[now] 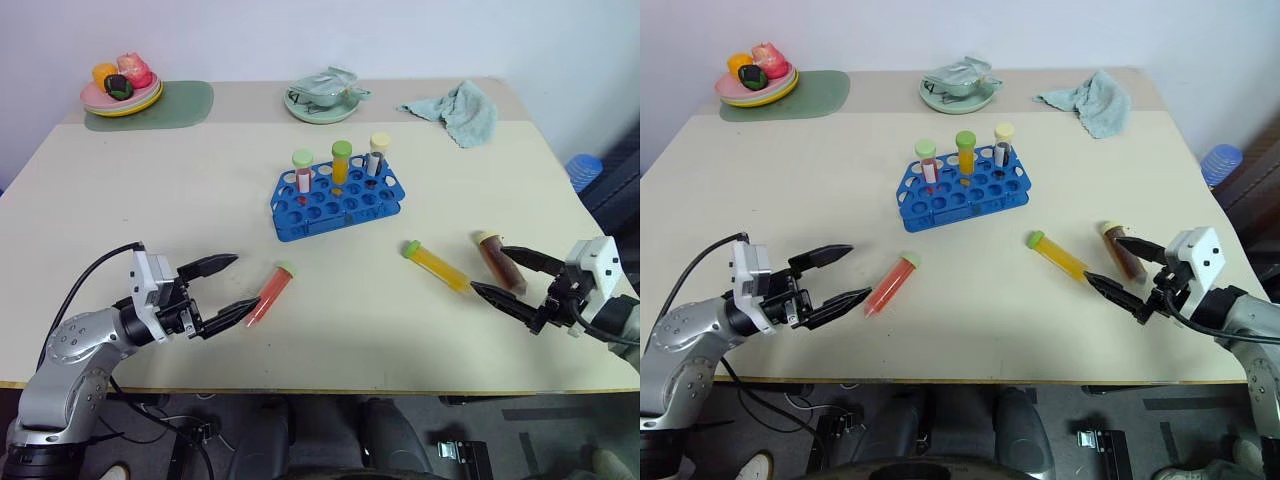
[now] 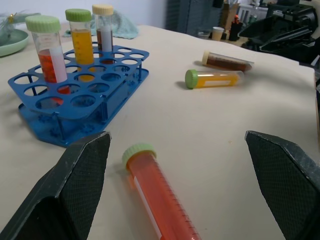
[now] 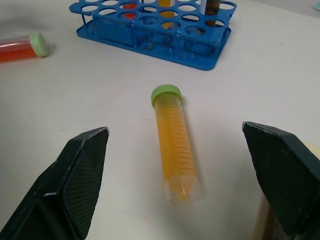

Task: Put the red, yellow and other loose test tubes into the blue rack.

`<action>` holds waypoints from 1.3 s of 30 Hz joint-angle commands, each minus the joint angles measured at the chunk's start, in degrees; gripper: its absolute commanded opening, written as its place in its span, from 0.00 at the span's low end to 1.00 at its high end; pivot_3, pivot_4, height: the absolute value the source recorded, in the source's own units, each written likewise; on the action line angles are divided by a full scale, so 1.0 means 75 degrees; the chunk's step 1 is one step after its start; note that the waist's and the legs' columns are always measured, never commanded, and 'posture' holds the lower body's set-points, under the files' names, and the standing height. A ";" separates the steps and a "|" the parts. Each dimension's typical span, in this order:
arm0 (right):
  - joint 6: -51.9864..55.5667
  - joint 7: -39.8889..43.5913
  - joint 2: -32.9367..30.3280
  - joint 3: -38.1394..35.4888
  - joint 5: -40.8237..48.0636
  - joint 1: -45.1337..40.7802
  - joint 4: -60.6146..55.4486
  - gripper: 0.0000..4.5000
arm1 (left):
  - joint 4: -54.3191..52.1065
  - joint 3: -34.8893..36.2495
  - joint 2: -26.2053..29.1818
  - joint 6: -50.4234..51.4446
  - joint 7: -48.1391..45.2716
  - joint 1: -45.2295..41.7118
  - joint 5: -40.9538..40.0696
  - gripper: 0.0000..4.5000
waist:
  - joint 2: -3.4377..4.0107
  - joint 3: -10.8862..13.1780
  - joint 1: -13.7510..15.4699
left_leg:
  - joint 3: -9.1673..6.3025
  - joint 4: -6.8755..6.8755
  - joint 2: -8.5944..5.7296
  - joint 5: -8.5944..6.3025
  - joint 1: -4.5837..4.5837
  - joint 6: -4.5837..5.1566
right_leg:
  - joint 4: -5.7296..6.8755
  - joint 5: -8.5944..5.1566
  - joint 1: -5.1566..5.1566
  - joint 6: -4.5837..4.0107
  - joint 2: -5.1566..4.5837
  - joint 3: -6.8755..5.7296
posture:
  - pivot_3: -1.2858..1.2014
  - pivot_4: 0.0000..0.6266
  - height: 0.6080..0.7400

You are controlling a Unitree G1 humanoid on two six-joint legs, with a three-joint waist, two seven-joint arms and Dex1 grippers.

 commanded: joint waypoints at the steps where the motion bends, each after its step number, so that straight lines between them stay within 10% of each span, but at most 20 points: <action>1: -0.0033 -0.0060 -0.0034 -0.0346 0.0091 0.0031 -0.0307 0.98 | -0.0215 0.0185 0.0099 -0.0124 -0.0097 -0.0009 -0.0039 0.98 | 0.0000 0.0000 0.0002 | 0.0000 0.0000 0.0000 0.0000 0.0000 0.0000 | 0.0000 0.0000 0.0000 0.0000 0.0000 0.0000 | 0.52 0.24 1.00; 20: 0.1757 -0.0719 -0.0602 -0.0060 0.0279 -0.0543 -0.0478 0.98 | -0.0197 -0.0054 -0.0057 0.0030 -0.0144 -0.0341 -0.0193 0.98 | 0.0000 0.0000 0.0004 | -0.0001 0.0001 -0.0002 0.0000 0.0000 0.0000 | 0.0000 0.0000 0.0001 0.0000 0.0000 -0.0001 | 0.52 0.24 1.00; 28: 0.4561 -0.1932 -0.1564 0.0834 0.0134 -0.3030 0.0773 0.98 | -0.0329 -0.0479 -0.0378 0.0006 -0.0022 -0.0450 -0.0031 0.98 | 0.0001 0.0000 -0.0016 | 0.0003 0.0001 -0.0003 0.0001 0.0000 0.0000 | 0.0002 0.0001 -0.0006 -0.0002 0.0003 0.0001 | 0.52 0.24 1.00; 39: 0.6585 -0.0841 -0.2057 0.4256 -0.1055 -0.7187 0.4152 0.98 | -0.0306 -0.0823 -0.0524 -0.0032 -0.0156 -0.0627 0.0043 0.98 | 0.0006 0.0001 -0.0007 | 0.0012 -0.0007 -0.0006 0.0002 -0.0069 -0.0001 | 0.0000 0.0004 -0.0082 -0.0004 0.0000 0.0002 | 0.52 0.24 1.00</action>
